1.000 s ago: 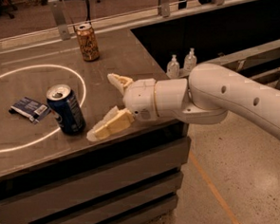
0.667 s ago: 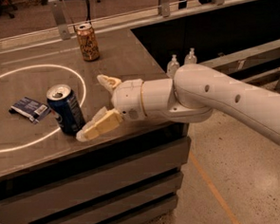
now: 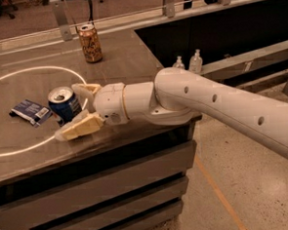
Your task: Move pepsi can near orange can
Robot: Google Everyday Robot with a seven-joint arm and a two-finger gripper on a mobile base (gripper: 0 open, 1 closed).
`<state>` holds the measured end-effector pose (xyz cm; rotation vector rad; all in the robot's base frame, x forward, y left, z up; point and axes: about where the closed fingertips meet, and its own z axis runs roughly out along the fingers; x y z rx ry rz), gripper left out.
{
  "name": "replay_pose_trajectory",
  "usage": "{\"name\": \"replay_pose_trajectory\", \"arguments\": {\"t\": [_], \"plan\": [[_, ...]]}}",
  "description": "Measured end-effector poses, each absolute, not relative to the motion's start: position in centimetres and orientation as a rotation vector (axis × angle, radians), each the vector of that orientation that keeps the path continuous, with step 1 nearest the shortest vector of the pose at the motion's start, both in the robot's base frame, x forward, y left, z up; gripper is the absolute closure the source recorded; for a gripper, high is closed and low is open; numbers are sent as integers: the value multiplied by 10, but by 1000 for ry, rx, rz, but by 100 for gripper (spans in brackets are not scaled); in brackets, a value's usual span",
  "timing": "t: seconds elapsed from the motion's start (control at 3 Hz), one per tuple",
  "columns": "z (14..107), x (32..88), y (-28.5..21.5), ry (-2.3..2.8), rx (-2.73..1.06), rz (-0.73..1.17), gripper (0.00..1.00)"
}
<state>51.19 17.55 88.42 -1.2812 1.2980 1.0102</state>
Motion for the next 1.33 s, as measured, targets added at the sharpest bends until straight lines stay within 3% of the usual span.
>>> {"name": "replay_pose_trajectory", "arguments": {"t": [0.33, 0.67, 1.0, 1.33], "plan": [[883, 510, 187, 1282, -1289, 1034, 43], [879, 512, 186, 1298, -1267, 1039, 74], [888, 533, 173, 1312, -1225, 946, 97], [910, 575, 133, 1335, -1153, 723, 100]]}}
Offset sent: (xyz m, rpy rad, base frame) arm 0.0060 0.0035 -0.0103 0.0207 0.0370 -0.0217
